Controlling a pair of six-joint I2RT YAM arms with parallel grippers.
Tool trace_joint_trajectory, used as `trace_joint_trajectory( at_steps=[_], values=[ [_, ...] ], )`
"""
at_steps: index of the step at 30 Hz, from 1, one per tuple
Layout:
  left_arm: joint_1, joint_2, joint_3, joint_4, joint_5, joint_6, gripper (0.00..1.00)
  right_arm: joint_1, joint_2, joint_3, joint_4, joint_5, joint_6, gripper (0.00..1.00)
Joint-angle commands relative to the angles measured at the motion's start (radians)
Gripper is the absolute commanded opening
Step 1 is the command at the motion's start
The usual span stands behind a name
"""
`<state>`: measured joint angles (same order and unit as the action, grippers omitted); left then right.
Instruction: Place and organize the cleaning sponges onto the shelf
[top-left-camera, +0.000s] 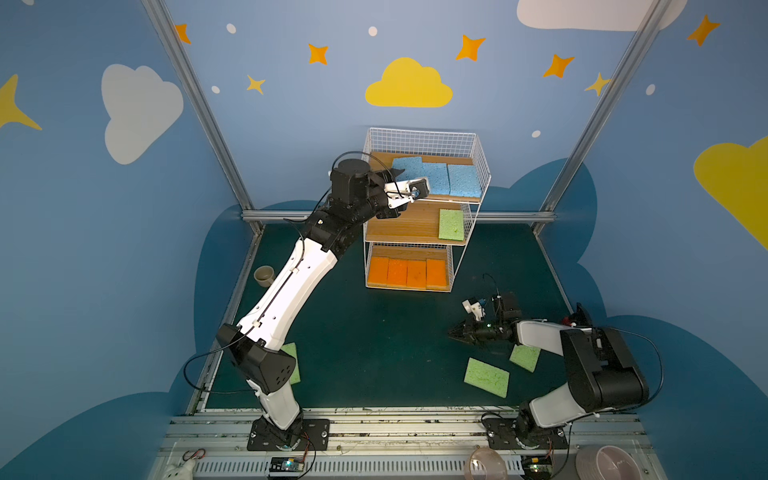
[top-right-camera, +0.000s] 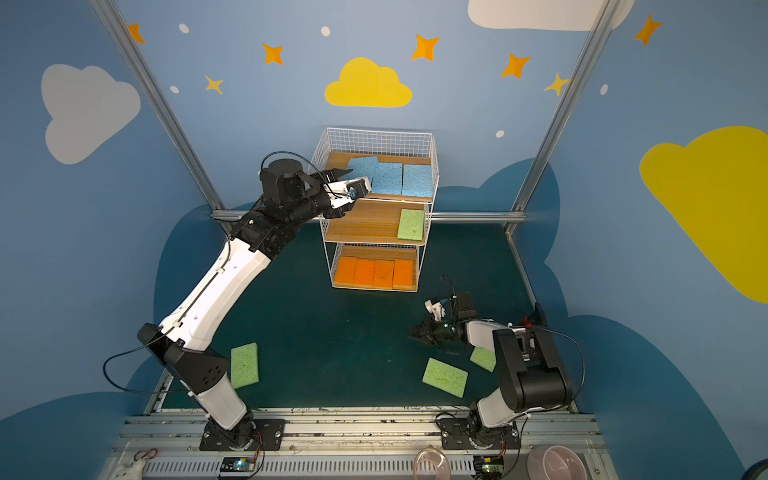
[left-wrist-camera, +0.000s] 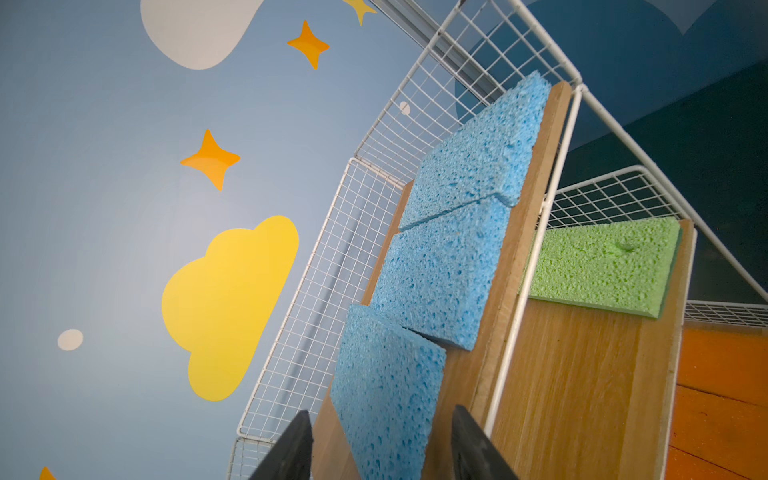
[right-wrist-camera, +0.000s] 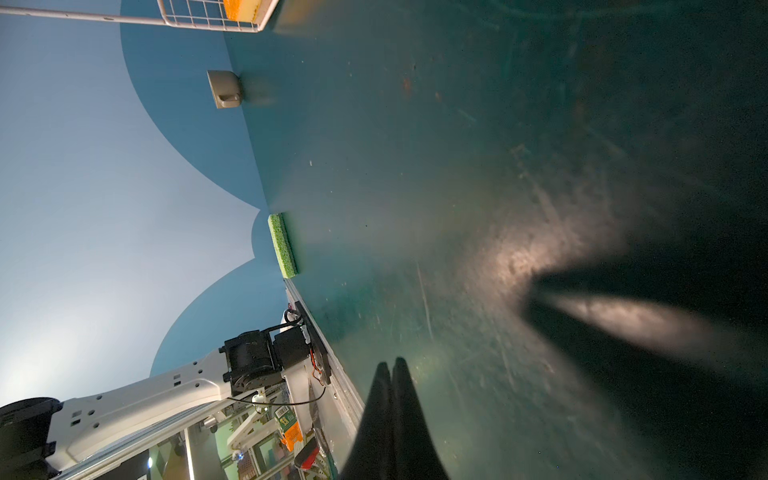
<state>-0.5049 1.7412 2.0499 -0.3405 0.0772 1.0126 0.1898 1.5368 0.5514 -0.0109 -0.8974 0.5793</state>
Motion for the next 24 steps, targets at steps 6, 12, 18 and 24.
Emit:
trace_joint_trajectory(
  at_steps=[6, 12, 18, 24],
  values=[
    [0.021, 0.044, 0.039, -0.028, 0.032, -0.042, 0.49, 0.001, -0.012, -0.010, 0.005, 0.006, -0.004, 0.00],
    [0.033, 0.064, 0.058, -0.037, 0.039, -0.061, 0.48, -0.001, -0.010, -0.011, 0.009, 0.006, -0.004, 0.00],
    [0.034, 0.076, 0.061, -0.036, 0.045, -0.065, 0.43, 0.001, -0.010, -0.011, 0.010, 0.006, -0.001, 0.00],
    [0.035, 0.084, 0.064, -0.040, 0.049, -0.062, 0.36, 0.000, -0.010, -0.012, 0.011, 0.005, -0.001, 0.00]
  ],
)
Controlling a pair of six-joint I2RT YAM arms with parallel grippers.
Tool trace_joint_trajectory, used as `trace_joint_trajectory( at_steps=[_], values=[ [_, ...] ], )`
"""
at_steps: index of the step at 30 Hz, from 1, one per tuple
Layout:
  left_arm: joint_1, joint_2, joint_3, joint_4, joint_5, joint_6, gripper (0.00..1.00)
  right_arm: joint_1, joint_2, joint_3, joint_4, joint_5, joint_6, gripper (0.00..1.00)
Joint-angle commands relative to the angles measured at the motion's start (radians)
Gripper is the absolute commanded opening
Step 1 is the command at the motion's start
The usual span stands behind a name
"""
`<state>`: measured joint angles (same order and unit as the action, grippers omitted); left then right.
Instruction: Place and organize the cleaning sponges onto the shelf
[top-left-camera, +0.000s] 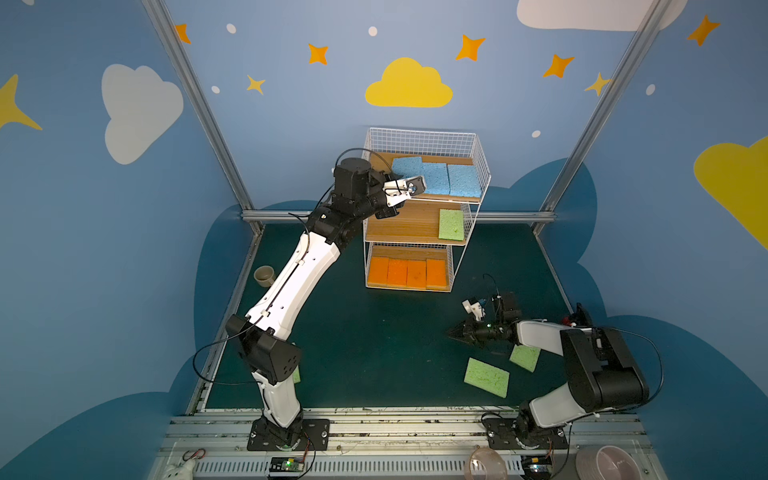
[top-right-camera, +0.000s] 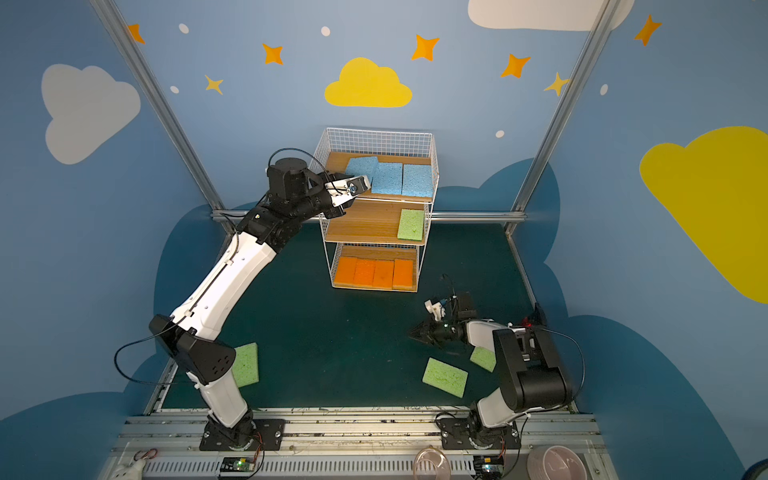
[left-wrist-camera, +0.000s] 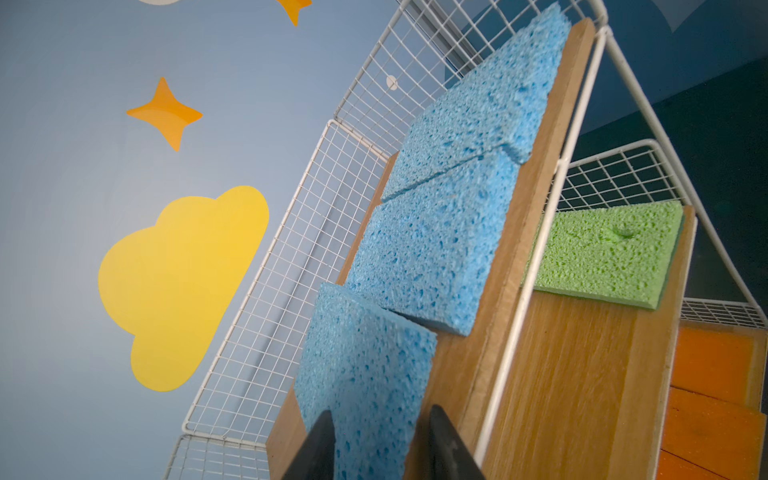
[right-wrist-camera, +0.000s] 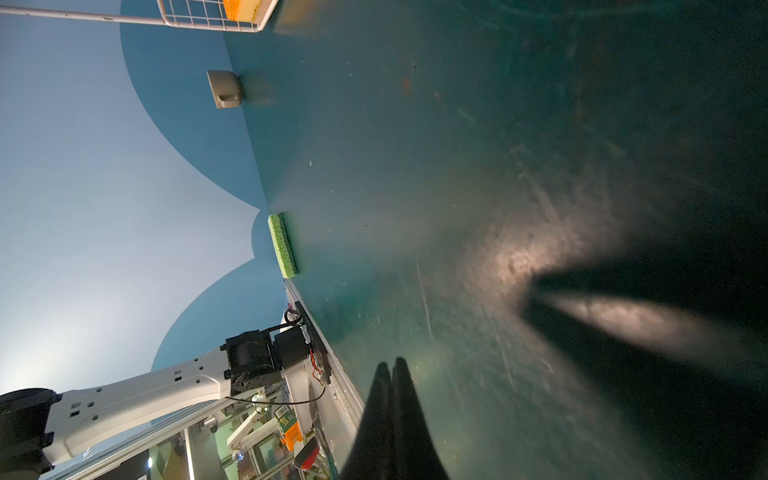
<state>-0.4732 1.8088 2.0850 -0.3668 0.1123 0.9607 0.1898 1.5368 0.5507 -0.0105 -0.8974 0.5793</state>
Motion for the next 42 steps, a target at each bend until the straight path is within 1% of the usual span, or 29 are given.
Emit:
trace_joint_trajectory(
  at_steps=[1, 4, 8, 11, 18, 20, 23, 25, 39, 42],
  values=[
    [0.003, 0.018, 0.029, -0.014, 0.012, -0.010, 0.34, 0.000, -0.012, -0.011, 0.010, 0.004, -0.001, 0.00],
    [0.004, 0.019, 0.029, -0.014, 0.012, -0.007, 0.31, 0.000, -0.013, -0.011, 0.011, 0.003, 0.000, 0.00],
    [0.003, 0.020, 0.027, -0.010, 0.008, -0.004, 0.23, 0.000, -0.014, -0.011, 0.011, 0.002, 0.001, 0.00],
    [0.003, 0.019, 0.023, -0.005, 0.006, 0.001, 0.22, 0.000, -0.014, -0.011, 0.013, 0.000, 0.002, 0.00],
    [0.000, 0.021, 0.023, -0.005, 0.002, 0.008, 0.15, 0.000, -0.021, -0.014, 0.010, 0.000, 0.001, 0.00],
    [0.000, 0.020, 0.021, -0.004, 0.000, 0.012, 0.11, 0.000, -0.021, -0.015, 0.010, 0.000, 0.001, 0.00],
    [-0.002, 0.017, 0.018, -0.001, -0.007, 0.016, 0.09, 0.000, -0.021, -0.015, 0.010, 0.000, 0.002, 0.00],
    [-0.006, 0.014, 0.015, -0.002, -0.013, 0.020, 0.03, 0.001, -0.021, -0.014, 0.011, -0.001, 0.002, 0.00],
    [-0.015, 0.004, 0.000, 0.054, -0.084, 0.041, 0.03, 0.000, -0.026, -0.017, 0.011, -0.001, 0.002, 0.00],
    [-0.017, -0.002, -0.002, 0.035, -0.071, 0.055, 0.03, 0.000, -0.026, -0.020, 0.014, -0.002, 0.003, 0.00]
  ],
)
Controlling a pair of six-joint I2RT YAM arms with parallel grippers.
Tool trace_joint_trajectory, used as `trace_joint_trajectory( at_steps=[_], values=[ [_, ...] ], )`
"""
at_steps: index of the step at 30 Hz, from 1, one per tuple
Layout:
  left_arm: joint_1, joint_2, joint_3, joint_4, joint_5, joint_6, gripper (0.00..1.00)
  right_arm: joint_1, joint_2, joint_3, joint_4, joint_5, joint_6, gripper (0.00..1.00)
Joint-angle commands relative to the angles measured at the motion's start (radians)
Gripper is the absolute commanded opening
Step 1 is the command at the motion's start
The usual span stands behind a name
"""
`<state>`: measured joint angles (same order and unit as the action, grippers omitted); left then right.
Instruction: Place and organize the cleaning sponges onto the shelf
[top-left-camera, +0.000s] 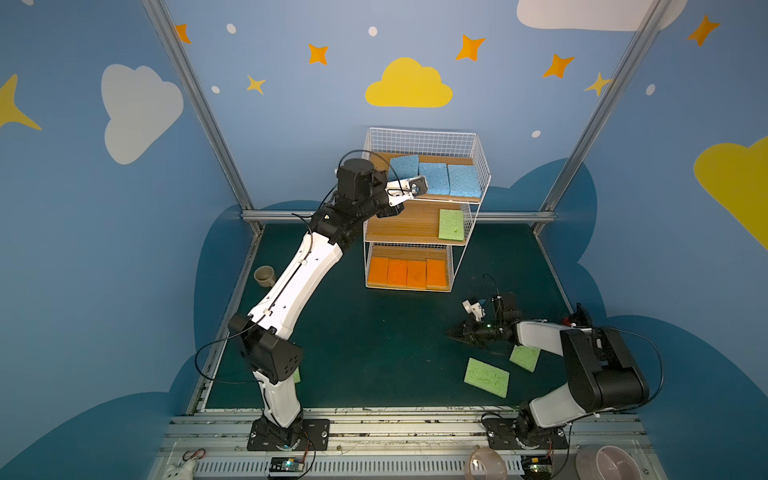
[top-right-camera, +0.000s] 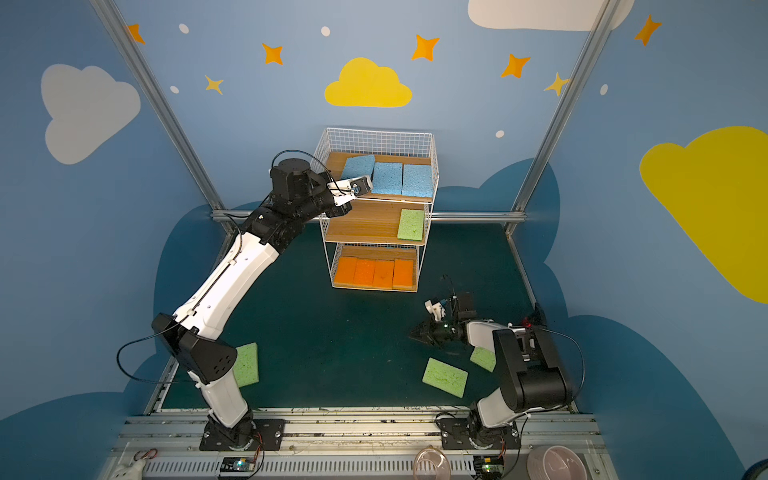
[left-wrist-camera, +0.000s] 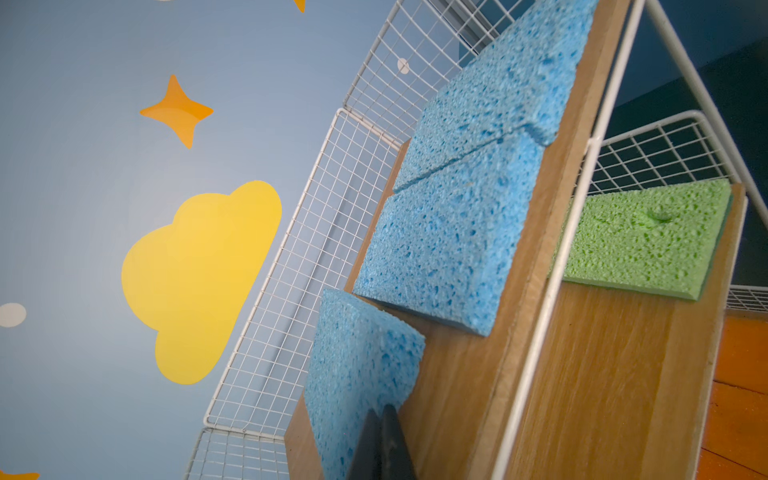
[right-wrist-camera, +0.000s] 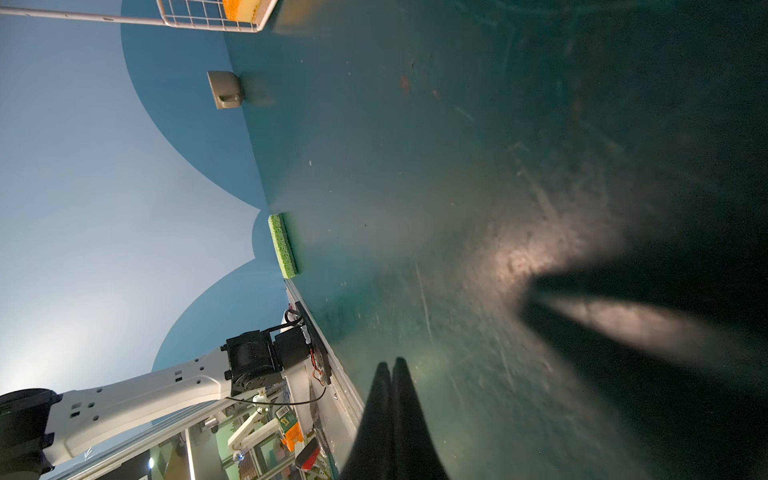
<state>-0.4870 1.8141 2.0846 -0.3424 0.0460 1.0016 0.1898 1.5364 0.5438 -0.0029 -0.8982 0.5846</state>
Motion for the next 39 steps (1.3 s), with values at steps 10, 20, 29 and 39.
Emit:
trace_joint_trajectory(
  at_steps=[10, 20, 29, 39],
  values=[
    [-0.032, 0.003, -0.030, -0.020, -0.045, 0.097, 0.03, 0.000, -0.029, -0.013, 0.006, -0.003, -0.002, 0.00],
    [-0.030, 0.005, -0.026, 0.001, -0.064, 0.094, 0.04, 0.000, -0.030, -0.014, 0.008, -0.004, 0.000, 0.00],
    [-0.025, 0.002, -0.018, 0.011, -0.079, 0.077, 0.03, 0.000, -0.029, -0.015, 0.009, -0.004, 0.000, 0.00],
    [-0.033, 0.005, -0.028, 0.004, -0.058, 0.076, 0.25, 0.000, -0.025, -0.013, 0.009, -0.004, 0.000, 0.00]
  ],
)
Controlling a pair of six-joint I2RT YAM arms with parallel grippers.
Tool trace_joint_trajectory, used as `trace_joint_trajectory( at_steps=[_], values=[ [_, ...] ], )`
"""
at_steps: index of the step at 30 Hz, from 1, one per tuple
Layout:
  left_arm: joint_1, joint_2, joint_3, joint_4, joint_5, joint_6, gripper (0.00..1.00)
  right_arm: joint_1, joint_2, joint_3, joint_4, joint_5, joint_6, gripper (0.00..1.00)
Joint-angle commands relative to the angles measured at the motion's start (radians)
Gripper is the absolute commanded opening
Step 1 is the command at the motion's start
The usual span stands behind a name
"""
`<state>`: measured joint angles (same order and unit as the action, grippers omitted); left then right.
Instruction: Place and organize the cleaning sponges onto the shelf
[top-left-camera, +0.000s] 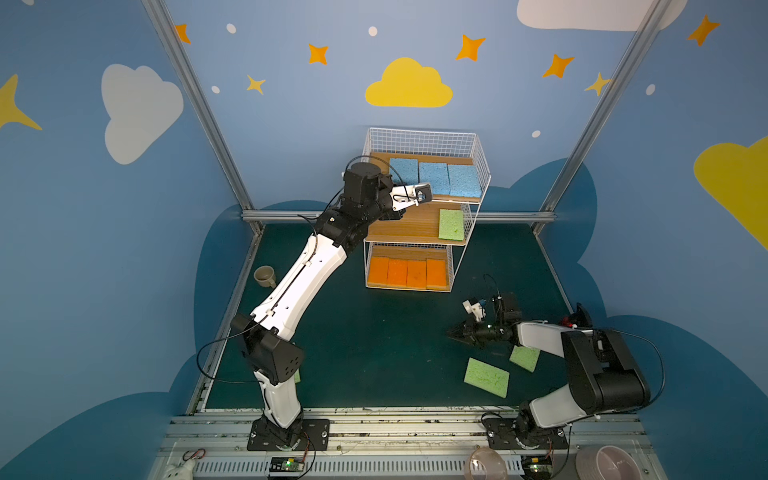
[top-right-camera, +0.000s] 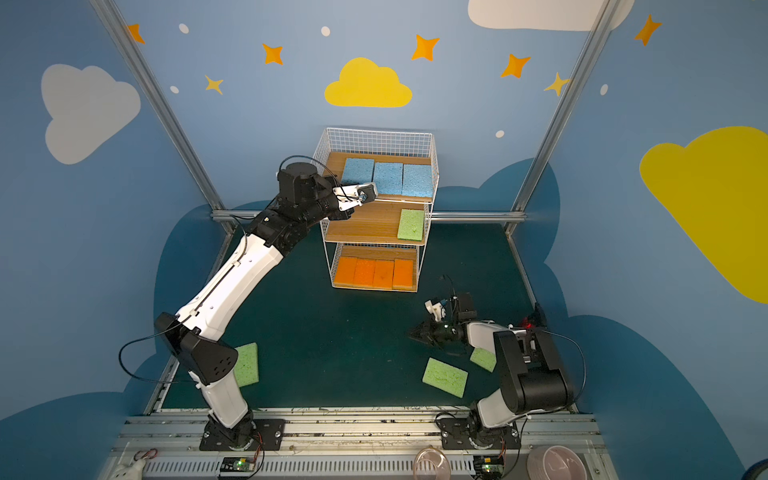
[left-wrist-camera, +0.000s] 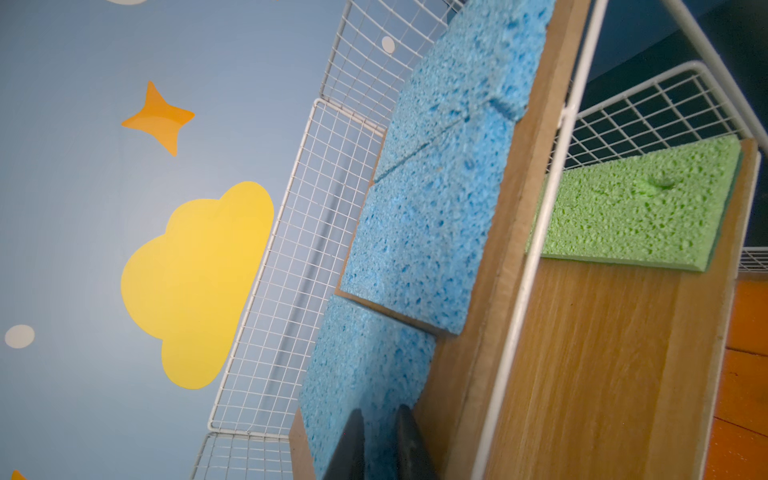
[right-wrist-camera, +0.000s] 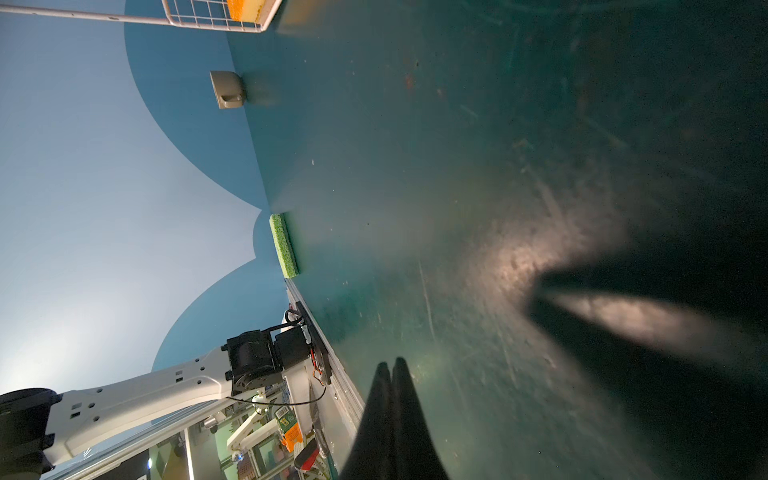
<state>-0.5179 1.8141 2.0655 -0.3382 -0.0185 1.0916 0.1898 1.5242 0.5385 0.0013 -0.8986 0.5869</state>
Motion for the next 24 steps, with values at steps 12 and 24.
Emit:
trace_joint_trajectory(
  at_steps=[12, 24],
  values=[
    [-0.005, -0.069, -0.046, -0.080, 0.034, -0.024, 0.64, 0.003, -0.020, -0.004, 0.004, -0.002, -0.001, 0.00],
    [-0.049, -0.264, -0.260, -0.013, -0.033, -0.205, 1.00, 0.013, -0.232, 0.045, -0.219, 0.149, -0.060, 0.06]
  ],
)
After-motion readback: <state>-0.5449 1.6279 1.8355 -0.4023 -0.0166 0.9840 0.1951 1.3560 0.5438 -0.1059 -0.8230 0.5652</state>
